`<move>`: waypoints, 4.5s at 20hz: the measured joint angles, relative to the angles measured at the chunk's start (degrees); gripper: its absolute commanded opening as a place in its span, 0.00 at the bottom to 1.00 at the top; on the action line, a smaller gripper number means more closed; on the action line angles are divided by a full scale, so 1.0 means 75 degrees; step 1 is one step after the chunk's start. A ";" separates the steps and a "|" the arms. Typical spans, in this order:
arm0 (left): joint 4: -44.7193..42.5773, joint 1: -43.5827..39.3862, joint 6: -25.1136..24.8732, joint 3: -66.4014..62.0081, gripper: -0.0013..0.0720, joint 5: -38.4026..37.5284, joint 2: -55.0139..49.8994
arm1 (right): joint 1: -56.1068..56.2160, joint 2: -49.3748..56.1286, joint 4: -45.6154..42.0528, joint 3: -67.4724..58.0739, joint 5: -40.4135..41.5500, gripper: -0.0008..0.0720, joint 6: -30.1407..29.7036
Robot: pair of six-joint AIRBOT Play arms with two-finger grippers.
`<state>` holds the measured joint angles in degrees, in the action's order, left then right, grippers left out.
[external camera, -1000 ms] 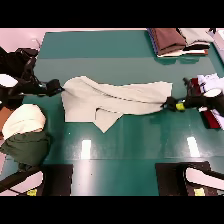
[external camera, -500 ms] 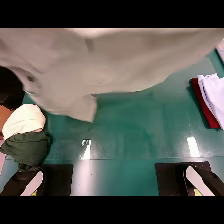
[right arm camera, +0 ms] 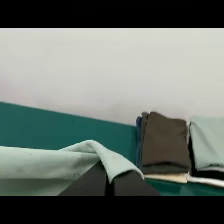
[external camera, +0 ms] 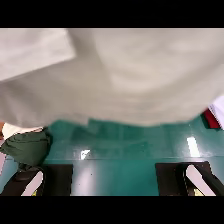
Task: Fold the shirts.
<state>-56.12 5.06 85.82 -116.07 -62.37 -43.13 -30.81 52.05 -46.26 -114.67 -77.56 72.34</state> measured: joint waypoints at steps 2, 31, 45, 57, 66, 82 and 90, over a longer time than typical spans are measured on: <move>-0.0052 0.0000 0.0073 0.0323 0.05 -0.0411 -0.0466 | 0.0405 0.0405 -0.0140 0.0192 -0.0262 0.04 0.0070; -0.0790 -0.0122 -0.0868 0.4707 0.76 -0.1279 -0.6671 | 0.3214 0.4861 -0.3226 0.4205 0.0656 0.71 0.0286; -0.2337 -0.0740 0.0831 0.9393 0.75 -0.1760 -0.1979 | 0.3255 0.1923 -0.3174 0.6452 0.0769 0.70 0.0452; -0.0443 -0.0973 0.1524 1.2464 0.75 -0.0860 -0.0527 | 0.3258 0.1317 -0.3168 0.6913 0.0877 0.70 0.0425; 0.0478 -0.0982 0.0787 1.2356 0.05 -0.0618 -0.0498 | 0.2235 0.0787 -0.3206 0.7801 0.0338 0.71 0.0361; 0.0318 -0.0982 -0.0262 1.1430 0.05 -0.0912 -0.0493 | 0.1099 0.1507 -0.2328 1.1258 -0.0015 0.11 -0.0154; -0.0245 -0.0979 0.0321 1.1030 0.05 -0.2215 0.1110 | 0.1309 -0.0061 -0.2853 1.0605 -0.0892 0.04 -0.0216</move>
<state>-57.95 -2.28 88.23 -33.34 -78.98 -34.81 -20.99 51.59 -67.66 -35.14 -84.25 70.72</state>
